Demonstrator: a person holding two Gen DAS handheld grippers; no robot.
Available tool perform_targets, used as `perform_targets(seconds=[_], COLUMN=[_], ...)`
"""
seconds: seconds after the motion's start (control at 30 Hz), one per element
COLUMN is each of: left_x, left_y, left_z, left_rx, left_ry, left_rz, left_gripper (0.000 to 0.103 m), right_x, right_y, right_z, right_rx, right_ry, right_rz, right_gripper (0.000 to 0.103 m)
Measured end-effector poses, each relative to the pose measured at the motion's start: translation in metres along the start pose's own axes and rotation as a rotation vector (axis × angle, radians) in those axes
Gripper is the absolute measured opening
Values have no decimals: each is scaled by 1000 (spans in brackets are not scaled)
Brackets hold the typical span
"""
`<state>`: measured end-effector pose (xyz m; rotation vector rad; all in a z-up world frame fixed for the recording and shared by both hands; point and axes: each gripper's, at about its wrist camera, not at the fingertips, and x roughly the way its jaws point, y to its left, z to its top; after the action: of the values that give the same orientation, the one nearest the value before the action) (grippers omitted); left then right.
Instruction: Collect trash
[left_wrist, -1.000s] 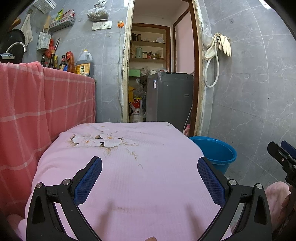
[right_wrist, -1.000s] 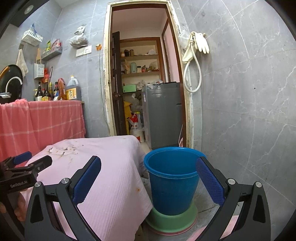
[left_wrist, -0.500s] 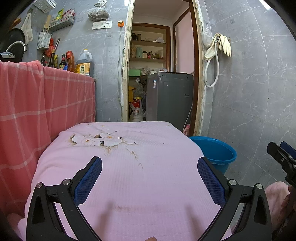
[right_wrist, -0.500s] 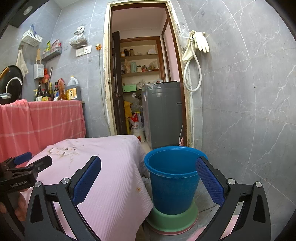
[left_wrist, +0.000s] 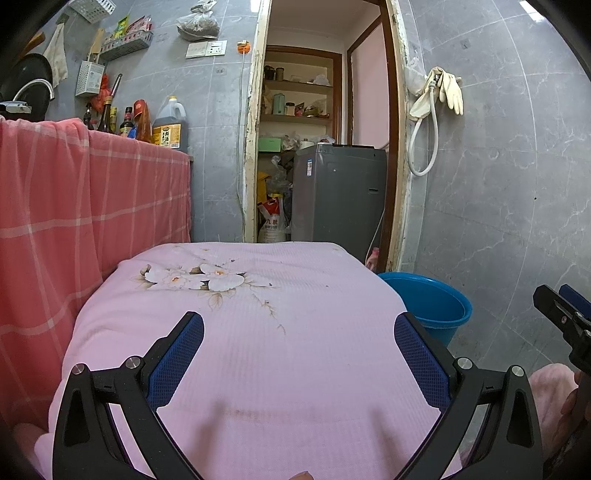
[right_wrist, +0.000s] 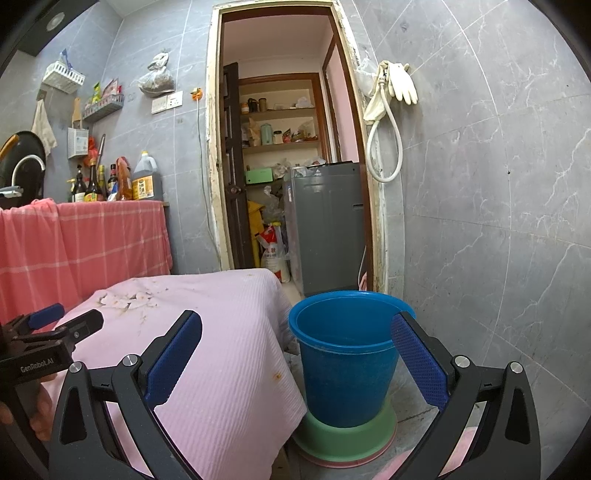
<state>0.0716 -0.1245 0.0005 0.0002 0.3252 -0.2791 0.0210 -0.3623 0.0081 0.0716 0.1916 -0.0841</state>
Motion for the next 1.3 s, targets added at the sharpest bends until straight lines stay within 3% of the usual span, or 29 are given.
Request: perform_targets(seconds=[1.3], left_x=[-5], left_y=[1], left_z=[-1], left_rx=[-17], left_ry=[-22], left_rz=[23], left_gripper=[101], right_x=[-2], right_y=[1], right_z=[0], right_rx=[4], right_ry=[6], right_rz=[0], right_gripper=[103])
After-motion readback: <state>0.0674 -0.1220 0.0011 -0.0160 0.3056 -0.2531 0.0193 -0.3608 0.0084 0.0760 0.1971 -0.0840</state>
